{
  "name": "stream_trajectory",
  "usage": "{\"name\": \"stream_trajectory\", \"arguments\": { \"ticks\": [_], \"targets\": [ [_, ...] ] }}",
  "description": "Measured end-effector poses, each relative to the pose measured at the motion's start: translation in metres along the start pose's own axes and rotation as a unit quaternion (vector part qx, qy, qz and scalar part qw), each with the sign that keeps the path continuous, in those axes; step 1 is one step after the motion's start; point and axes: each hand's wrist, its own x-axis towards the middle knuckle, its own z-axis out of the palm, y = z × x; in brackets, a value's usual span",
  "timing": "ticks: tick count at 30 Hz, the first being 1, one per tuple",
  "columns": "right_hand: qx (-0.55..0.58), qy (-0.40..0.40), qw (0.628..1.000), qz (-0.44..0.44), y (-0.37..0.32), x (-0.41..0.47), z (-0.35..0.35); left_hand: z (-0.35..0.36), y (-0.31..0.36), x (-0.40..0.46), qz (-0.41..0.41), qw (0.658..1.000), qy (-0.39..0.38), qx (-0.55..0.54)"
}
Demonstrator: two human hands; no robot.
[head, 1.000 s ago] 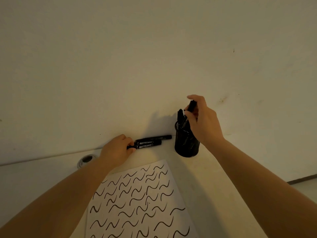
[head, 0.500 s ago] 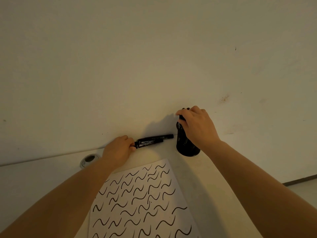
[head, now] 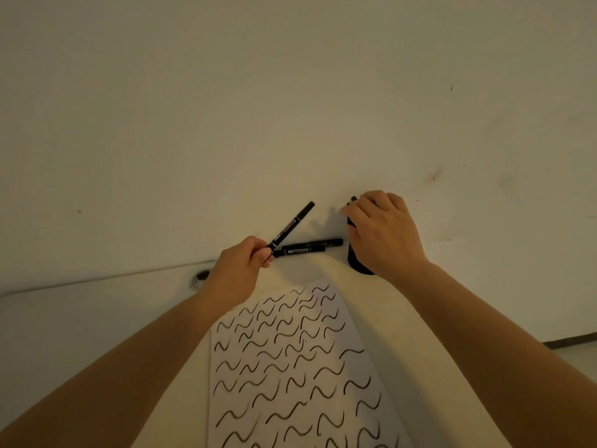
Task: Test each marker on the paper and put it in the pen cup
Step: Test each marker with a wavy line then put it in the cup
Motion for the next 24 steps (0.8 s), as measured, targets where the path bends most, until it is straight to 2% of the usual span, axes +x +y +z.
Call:
{"name": "stream_trajectory", "arguments": {
  "ticks": [3,5,8,11,13,15,18,21,22,24],
  "targets": [
    [0.100,-0.023,0.993,0.058,-0.036,-0.024,-0.022,-0.005,0.016,-0.039,0.006,0.998,0.004,-0.068],
    [0.215,-0.075,0.965,0.134,-0.064,-0.042,-0.035,-0.006,0.024,-0.066,0.022,0.997,-0.005,-0.080],
    [0.394,-0.134,0.877,0.239,-0.103,-0.068,-0.053,-0.006,0.031,-0.105,0.040,0.996,-0.025,-0.070],
    [0.525,-0.122,0.782,0.313,-0.140,-0.089,-0.068,-0.008,0.038,-0.141,0.099,0.994,-0.037,-0.021],
    [0.564,-0.103,0.743,0.345,-0.160,-0.100,-0.077,-0.010,0.040,-0.164,0.133,0.990,-0.034,0.007],
    [0.577,-0.084,0.727,0.363,-0.172,-0.110,-0.084,-0.014,0.040,-0.186,0.143,0.989,-0.029,0.014],
    [0.584,-0.076,0.722,0.363,-0.191,-0.127,-0.094,-0.015,0.038,-0.217,0.130,0.991,-0.044,-0.003],
    [0.582,-0.081,0.720,0.370,-0.205,-0.143,-0.101,-0.016,0.033,-0.237,0.084,0.990,-0.098,-0.054],
    [0.591,-0.061,0.697,0.401,-0.204,-0.146,-0.102,-0.019,0.029,-0.241,0.068,0.988,-0.124,-0.065],
    [0.627,0.009,0.609,0.486,-0.192,-0.148,-0.109,-0.030,0.018,-0.249,0.037,0.982,-0.170,-0.072]
  ]
}}
